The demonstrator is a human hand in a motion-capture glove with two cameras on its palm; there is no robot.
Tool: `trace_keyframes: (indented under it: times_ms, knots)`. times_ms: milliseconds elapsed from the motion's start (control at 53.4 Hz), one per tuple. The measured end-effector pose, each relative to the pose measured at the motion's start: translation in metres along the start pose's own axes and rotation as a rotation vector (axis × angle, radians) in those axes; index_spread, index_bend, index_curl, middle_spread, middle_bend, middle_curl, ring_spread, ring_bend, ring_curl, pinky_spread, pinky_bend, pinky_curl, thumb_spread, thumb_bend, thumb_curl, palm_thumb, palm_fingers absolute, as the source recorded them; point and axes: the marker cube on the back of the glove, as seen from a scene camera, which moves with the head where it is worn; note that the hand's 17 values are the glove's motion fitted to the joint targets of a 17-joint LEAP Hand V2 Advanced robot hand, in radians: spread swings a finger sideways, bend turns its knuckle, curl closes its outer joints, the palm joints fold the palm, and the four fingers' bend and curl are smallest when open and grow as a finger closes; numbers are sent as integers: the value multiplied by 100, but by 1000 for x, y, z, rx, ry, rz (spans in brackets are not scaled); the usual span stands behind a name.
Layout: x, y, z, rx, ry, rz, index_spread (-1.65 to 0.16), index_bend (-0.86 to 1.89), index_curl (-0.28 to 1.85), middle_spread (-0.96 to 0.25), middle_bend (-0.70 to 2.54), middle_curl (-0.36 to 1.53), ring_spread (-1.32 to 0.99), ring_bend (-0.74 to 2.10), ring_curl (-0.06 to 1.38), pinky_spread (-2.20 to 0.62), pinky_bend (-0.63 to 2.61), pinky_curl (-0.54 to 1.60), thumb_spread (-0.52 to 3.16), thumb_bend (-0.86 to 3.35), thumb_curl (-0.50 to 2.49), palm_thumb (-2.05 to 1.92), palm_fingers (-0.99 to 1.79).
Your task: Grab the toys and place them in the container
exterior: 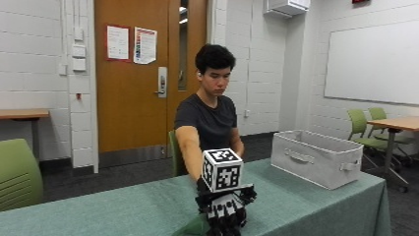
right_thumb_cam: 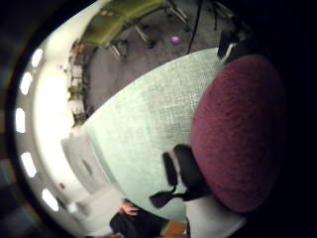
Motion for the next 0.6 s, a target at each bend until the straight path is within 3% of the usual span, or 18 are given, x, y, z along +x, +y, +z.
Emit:
trace_keyframes:
  times_ms: [112,187,318,430,599]
  knots:
    - [-6,10,-4,77,-16,8,-33,68,58,-16,33,30,-33,50,29,-13,66,30,118,17,33,37,49]
    - [-10,17,-7,82,-43,13,-33,48,55,-24,51,36,-41,75,36,-21,63,29,117,25,40,52,77]
    - [-26,39,-15,99,-100,-8,-35,28,52,-31,70,43,-45,92,42,-33,67,30,106,27,50,61,109]
    - [-50,63,-49,112,-101,-62,-33,51,62,-32,85,50,-43,98,48,-39,65,32,90,20,55,53,134]
    - [-90,97,-122,201,-64,-142,-29,65,70,-31,95,55,-42,107,52,-43,69,35,71,16,63,51,130]
